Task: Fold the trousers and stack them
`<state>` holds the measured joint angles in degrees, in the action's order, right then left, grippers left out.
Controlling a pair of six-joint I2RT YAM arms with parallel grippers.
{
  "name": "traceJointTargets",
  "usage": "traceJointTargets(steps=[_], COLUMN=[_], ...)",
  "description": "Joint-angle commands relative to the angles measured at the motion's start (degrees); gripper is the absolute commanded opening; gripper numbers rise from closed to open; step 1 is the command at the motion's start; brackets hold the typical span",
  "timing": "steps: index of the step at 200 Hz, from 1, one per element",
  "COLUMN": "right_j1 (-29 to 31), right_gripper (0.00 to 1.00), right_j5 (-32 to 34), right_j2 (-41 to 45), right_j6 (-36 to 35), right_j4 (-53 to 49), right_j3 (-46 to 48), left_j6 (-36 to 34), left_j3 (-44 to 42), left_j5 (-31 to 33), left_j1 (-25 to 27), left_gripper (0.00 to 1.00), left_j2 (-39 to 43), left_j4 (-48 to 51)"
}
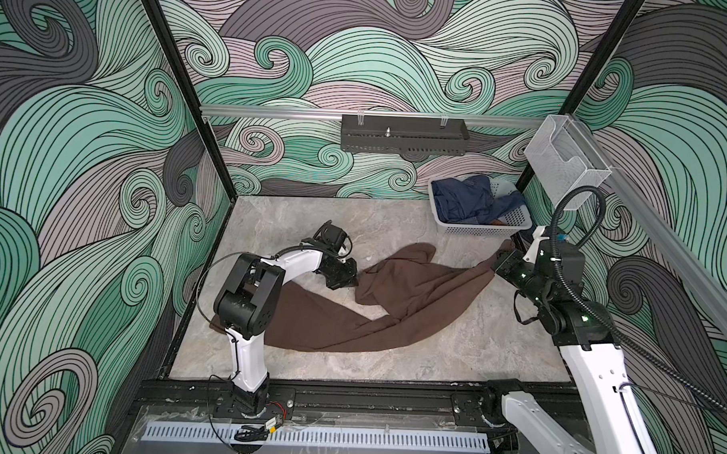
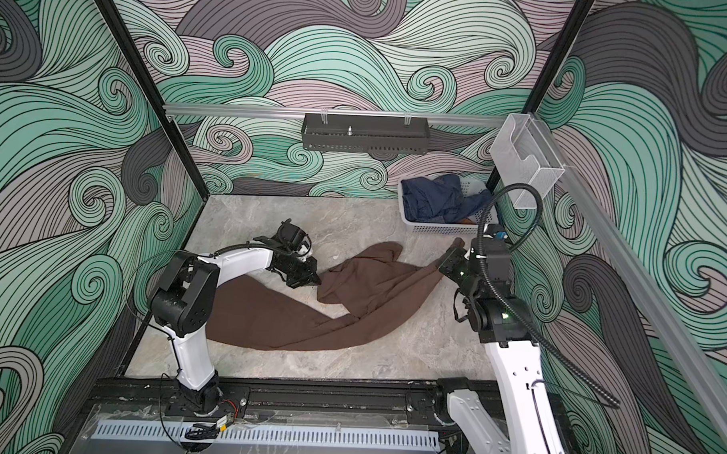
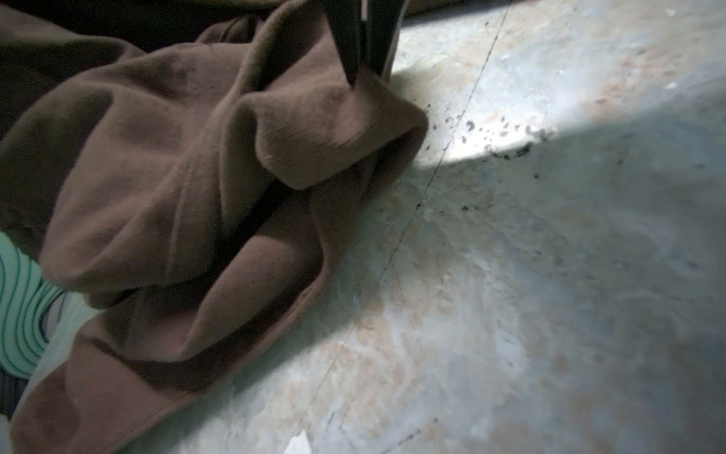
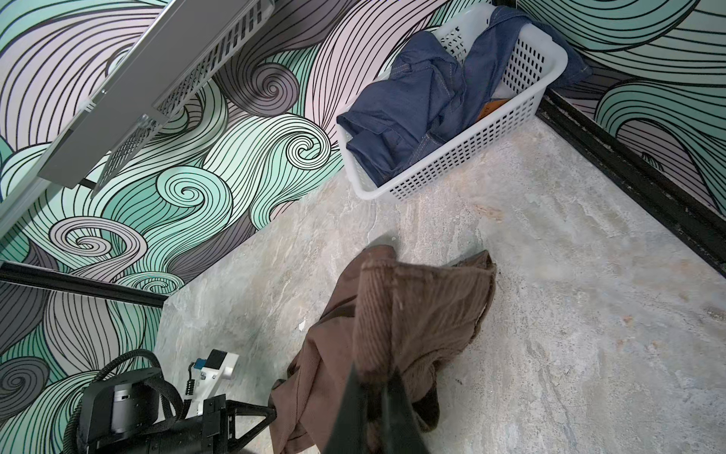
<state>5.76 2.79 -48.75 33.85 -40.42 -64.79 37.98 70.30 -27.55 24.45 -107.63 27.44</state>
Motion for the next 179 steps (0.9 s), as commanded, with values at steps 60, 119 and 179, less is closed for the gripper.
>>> traceJointTargets(steps=[60,119,179], right_j1=[0.04,3.41,3.38], right_gripper=[0.0,0.0,0.0], right_j5=[-5.52,-5.99,-3.44], right_j2=[2.47,2.51,2.24], right_j6=[2.78,5.38,3.66], right_j4=[1.98,5.45,5.7], right_j3=[2.96,7.31,10.53], left_j6=[-9.24,-12.25,-10.79], left_j3=[10.28,30.45,33.95], left_j5=[8.6,11.14,11.06], left_j1=[-13.31,-7.65,-1.42], left_gripper=[0.0,0.0,0.27], left_j2=[21.03,13.99,-3.85], left_j4=[13.62,18.41,24.38])
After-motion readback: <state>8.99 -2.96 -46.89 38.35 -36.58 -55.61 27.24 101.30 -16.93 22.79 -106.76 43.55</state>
